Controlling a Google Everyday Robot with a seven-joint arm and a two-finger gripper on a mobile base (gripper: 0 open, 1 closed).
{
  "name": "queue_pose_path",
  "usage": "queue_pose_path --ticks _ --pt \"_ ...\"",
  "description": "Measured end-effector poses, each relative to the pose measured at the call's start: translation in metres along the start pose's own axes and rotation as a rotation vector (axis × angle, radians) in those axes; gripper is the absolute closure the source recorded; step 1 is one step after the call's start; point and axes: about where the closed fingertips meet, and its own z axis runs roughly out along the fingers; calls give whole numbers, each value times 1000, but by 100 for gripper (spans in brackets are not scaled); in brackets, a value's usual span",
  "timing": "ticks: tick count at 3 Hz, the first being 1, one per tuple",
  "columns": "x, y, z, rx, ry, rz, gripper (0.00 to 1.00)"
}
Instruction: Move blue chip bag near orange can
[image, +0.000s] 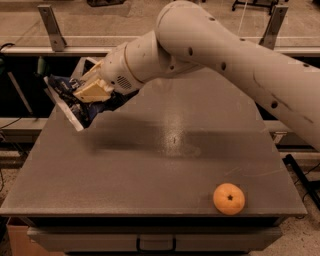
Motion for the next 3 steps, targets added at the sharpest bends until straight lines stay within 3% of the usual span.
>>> queue_pose_path --ticks 1,2,3 --pt "30 -20 -29 86 69 13 100" --pt "80 -50 -75 206 153 43 100" --pt "127 -86 -108 284 189 74 100"
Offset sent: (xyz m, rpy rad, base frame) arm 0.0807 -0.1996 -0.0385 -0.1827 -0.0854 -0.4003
